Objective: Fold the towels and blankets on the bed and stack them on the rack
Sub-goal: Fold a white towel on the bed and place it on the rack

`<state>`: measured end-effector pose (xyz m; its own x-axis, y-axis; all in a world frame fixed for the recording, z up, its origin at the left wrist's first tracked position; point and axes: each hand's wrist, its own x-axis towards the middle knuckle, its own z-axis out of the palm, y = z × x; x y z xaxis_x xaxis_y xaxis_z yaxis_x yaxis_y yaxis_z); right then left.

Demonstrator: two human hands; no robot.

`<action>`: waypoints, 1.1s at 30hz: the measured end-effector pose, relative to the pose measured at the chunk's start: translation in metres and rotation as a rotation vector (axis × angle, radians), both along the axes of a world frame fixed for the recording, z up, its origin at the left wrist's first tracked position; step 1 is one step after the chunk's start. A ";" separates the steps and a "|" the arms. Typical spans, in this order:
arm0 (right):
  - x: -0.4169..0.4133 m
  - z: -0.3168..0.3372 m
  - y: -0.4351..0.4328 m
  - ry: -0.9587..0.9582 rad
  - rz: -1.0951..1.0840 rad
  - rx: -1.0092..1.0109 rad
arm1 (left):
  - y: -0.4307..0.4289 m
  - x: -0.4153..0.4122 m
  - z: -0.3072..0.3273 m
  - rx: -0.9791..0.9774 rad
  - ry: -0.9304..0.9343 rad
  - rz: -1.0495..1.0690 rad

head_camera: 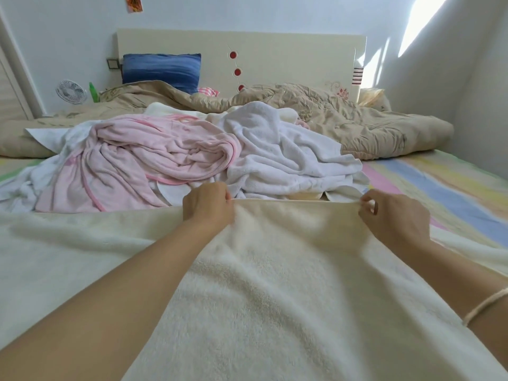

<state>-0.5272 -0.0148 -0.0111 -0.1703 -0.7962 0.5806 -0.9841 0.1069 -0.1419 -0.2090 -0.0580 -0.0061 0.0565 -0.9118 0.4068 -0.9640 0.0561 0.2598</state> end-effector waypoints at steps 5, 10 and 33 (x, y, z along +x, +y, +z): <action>0.006 -0.025 -0.031 -0.230 -0.064 0.117 | -0.002 -0.016 -0.043 0.025 0.080 -0.030; 0.006 -0.062 -0.039 -0.200 0.004 0.375 | -0.002 -0.015 -0.076 0.023 0.055 -0.106; -0.205 -0.052 0.013 -0.202 -0.236 0.632 | 0.031 -0.290 -0.074 0.329 -0.238 -0.485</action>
<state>-0.7321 -0.0013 -0.0630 -0.4358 -0.8990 -0.0425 -0.8854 0.4367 -0.1593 -0.4993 -0.0267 -0.0798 -0.4518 -0.8907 0.0507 -0.8828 0.4545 0.1190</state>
